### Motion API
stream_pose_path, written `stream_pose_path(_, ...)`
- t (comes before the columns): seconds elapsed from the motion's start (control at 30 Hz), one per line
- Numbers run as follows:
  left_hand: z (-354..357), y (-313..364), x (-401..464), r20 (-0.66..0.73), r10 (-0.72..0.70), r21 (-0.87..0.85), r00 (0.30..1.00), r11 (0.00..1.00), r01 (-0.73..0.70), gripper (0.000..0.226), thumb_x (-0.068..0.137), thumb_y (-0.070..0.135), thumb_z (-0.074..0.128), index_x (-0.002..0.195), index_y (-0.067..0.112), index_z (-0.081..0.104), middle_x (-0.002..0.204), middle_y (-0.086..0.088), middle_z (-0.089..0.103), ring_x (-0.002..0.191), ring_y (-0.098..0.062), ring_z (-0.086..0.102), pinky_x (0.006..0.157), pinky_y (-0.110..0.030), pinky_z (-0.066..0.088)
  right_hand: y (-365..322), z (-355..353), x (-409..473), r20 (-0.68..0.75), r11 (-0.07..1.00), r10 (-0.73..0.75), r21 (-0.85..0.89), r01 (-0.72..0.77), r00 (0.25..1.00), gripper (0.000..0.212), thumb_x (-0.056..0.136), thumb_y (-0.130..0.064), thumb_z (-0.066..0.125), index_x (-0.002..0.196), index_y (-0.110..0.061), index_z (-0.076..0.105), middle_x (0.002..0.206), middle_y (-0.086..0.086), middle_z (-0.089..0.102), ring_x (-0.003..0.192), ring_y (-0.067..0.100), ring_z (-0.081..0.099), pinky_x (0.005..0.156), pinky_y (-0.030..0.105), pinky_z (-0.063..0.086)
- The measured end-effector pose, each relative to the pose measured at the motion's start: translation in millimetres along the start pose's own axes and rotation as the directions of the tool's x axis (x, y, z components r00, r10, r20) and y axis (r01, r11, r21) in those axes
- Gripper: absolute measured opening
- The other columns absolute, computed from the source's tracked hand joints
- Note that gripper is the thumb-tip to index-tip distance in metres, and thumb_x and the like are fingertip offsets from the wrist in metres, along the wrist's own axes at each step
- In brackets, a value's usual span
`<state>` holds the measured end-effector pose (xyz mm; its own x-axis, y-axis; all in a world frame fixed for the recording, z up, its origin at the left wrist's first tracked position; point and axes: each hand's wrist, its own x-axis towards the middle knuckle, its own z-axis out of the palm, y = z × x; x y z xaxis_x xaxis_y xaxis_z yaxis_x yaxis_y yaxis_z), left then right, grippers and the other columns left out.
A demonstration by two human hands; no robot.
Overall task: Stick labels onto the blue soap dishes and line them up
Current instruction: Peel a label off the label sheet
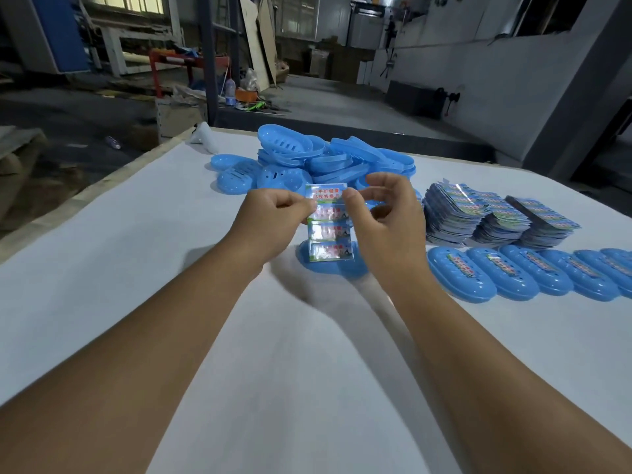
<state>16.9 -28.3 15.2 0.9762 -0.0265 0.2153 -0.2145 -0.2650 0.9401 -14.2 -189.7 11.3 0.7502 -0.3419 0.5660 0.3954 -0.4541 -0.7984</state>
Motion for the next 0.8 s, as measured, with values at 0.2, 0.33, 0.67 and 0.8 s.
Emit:
stream_pose_path(0.2,2.9,2.5,-2.3,0.013,0.037,0.046,0.999,0.998,-0.037,0.024,0.093,0.032,0.068,0.07,0.023,0.073,0.064,0.023,0.068,0.059,0.015,0.057,0.064,-0.023,0.043,6.4,-4.3,6.1,0.112,0.917,0.228,0.309,-0.252,0.967,0.027,0.091,-0.009,0.074,0.104,-0.022,0.055,0.065,-0.011,0.072,0.067,0.002,0.073,0.056,0.012,0.051)
stream_pose_path(0.33,0.7,3.0,0.6,-0.034,0.045,0.057,0.998,0.997,-0.043,0.027,0.092,0.028,0.065,0.066,0.021,0.071,0.06,0.017,0.067,0.054,0.006,0.054,0.058,-0.019,0.045,9.1,-4.1,7.6,0.12,0.925,0.23,0.283,-0.255,0.966,0.026,0.089,-0.01,0.075,0.103,-0.022,0.057,0.062,-0.011,0.071,0.061,-0.002,0.068,0.054,0.011,0.048)
stream_pose_path(0.67,3.2,2.8,-4.8,0.011,0.101,0.111,0.995,0.989,-0.101,0.021,0.094,0.032,0.067,0.074,0.025,0.072,0.075,0.016,0.073,0.079,0.0,0.068,0.07,-0.026,0.055,10.3,-5.0,4.8,0.105,0.991,0.069,-0.119,-0.057,0.992,0.008,0.086,-0.031,0.078,0.082,-0.026,0.073,0.079,-0.01,0.071,0.065,0.001,0.059,0.064,0.023,0.05)
stream_pose_path(0.8,4.7,3.9,-8.2,0.033,0.181,0.117,0.983,0.976,-0.183,0.015,0.095,0.027,0.067,0.083,0.022,0.075,0.085,-0.006,0.075,0.087,-0.026,0.07,0.082,-0.043,0.058,2.5,-3.4,-2.3,0.174,0.991,0.049,-0.129,-0.027,0.983,0.018,0.085,-0.044,0.074,0.077,-0.028,0.078,0.068,-0.016,0.071,0.057,-0.001,0.06,0.057,0.021,0.048)
